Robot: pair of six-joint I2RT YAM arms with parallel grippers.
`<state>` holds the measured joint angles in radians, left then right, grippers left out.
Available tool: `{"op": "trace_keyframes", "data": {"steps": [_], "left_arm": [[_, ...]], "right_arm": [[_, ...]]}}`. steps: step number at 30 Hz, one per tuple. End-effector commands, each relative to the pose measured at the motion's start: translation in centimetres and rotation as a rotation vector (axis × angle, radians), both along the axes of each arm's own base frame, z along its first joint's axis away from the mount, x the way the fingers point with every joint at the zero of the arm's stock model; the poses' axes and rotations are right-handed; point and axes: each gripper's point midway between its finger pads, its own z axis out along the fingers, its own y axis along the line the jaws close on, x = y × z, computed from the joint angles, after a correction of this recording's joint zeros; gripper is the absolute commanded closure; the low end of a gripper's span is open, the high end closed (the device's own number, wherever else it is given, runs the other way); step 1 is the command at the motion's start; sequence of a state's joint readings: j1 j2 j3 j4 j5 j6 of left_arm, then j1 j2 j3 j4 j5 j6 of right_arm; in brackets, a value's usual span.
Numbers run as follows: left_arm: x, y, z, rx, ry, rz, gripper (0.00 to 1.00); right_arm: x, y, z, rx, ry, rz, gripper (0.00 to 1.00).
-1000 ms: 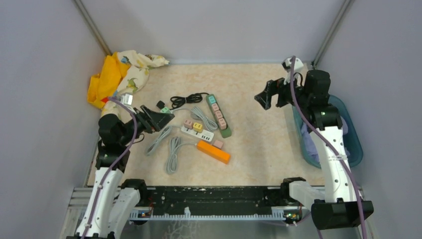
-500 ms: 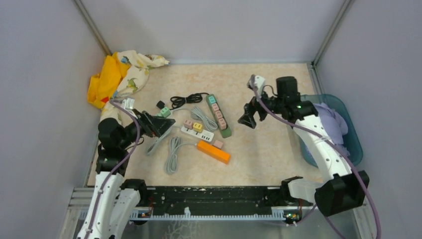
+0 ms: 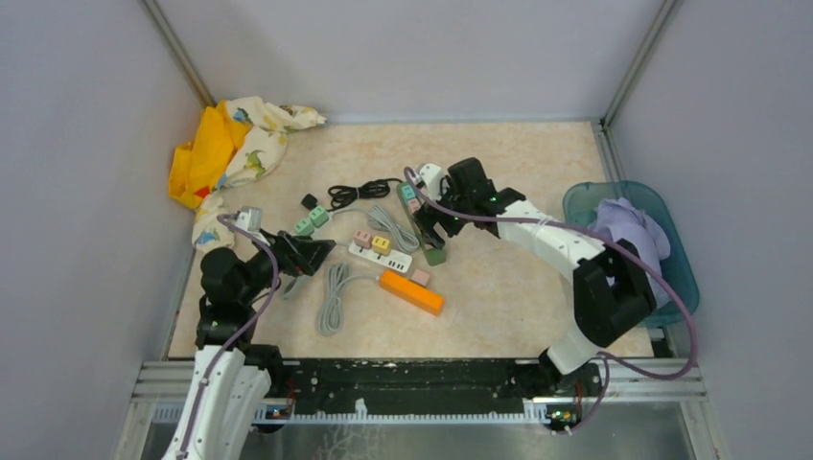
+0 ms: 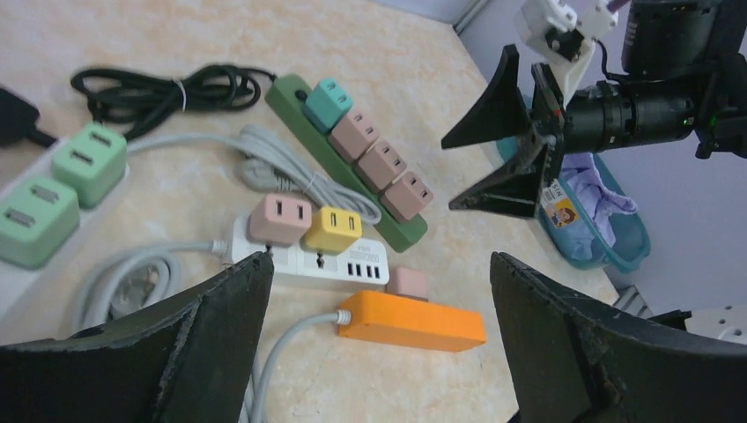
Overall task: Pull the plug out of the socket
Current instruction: Pick up the socket from the center of the board.
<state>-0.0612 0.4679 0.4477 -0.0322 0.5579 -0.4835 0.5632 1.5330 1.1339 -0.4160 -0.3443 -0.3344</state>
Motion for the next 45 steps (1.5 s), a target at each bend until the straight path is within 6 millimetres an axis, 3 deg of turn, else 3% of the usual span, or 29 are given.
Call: {"op": "trace_keyframes", "data": {"steps": [1,4,7,14,15,17,20,23,26,31,38,45], "left_arm": [[0.3,-0.2,-0.5,-0.148,0.031,0.026,0.02],[0.5,-0.2,-1.3,-0.185,0.054,0.041,0.03],[0.7,-0.1,-1.7,-0.202,0.075,0.049,0.03],[0.3,-0.9,-4.1,-0.250,0.195,0.013,0.05],[0.1,-1.2,-4.6,-0.260,0.222,-0.003,0.06],[-0.4,-1.9,-5.4,-0.292,0.282,-0.043,0.11],[-0.7,-2.2,-7.1,-0.321,0.398,-0.044,0.35],[-0.8,-2.1,-8.5,-0.299,0.522,0.034,0.38],[-0.8,-1.8,-9.4,-0.269,0.626,0.211,0.40],[-2.4,-3.2,-11.4,-0.291,0.837,0.413,0.37],[-4.2,-7.9,-15.3,-0.185,1.113,0.489,0.25],[-3.3,-11.7,-15.6,-0.156,1.099,0.431,0.19]], "right_arm": [[5.2,1.9,2.1,0.085,-0.064,-0.246,0.14],[5.2,3.0,-0.6,0.096,0.030,-0.288,0.19],[5.0,3.6,-1.7,0.079,0.061,-0.292,0.22],[3.7,3.2,0.1,0.031,-0.020,-0.146,0.17],[3.2,2.8,1.7,0.035,-0.061,-0.112,0.16],[1.5,2.7,3.0,0.038,-0.090,-0.006,0.14],[-2.0,2.8,3.9,0.083,-0.073,0.153,0.12],[-5.0,2.9,3.6,0.130,-0.027,0.257,0.12],[-5.9,2.7,3.2,0.136,-0.021,0.281,0.10],[-6.3,2.6,3.9,0.181,-0.007,0.290,0.09],[-5.9,1.7,4.5,0.240,-0.008,0.251,0.07],[-5.8,0.9,4.6,0.310,0.016,0.223,0.06]]}}
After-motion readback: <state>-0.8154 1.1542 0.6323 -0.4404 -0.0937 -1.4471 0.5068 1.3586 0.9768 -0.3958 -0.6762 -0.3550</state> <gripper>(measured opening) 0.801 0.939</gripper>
